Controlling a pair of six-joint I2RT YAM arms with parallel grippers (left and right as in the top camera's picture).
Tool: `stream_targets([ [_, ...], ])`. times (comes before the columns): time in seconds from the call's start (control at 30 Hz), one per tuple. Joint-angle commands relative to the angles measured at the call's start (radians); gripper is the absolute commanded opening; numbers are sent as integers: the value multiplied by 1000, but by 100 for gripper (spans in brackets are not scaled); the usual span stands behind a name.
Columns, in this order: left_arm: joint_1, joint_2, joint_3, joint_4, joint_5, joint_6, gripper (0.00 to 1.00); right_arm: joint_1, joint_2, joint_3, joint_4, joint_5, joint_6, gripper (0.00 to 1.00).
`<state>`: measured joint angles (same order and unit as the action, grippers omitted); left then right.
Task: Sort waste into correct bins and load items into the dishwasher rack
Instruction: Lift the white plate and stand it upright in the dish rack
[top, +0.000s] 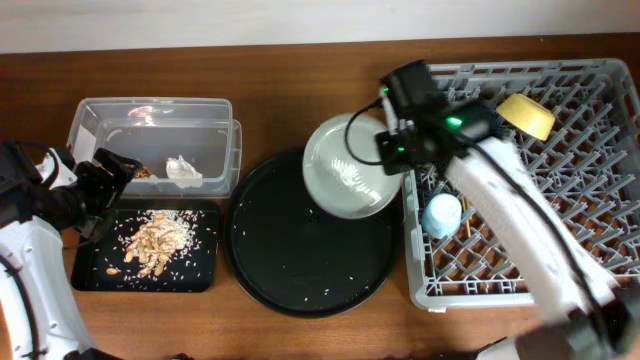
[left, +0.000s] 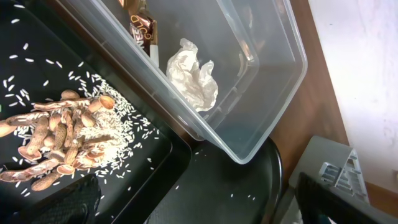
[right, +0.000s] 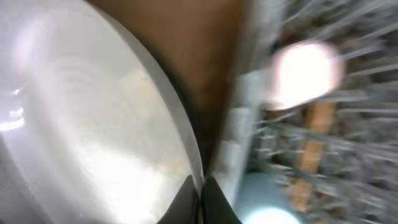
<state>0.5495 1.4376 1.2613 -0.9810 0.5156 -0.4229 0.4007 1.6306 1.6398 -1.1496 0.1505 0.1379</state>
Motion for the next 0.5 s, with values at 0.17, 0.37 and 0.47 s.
stream_targets([
  [0.17, 2, -11, 0, 2, -1, -2, 99, -13, -193, 13, -128, 816, -292, 4],
  [0.37, 2, -11, 0, 2, -1, -2, 99, -208, -100, 13, -134, 819, -343, 4],
  [0.47, 2, -11, 0, 2, -1, -2, 99, -288, -35, 13, -126, 768, -340, 4],
])
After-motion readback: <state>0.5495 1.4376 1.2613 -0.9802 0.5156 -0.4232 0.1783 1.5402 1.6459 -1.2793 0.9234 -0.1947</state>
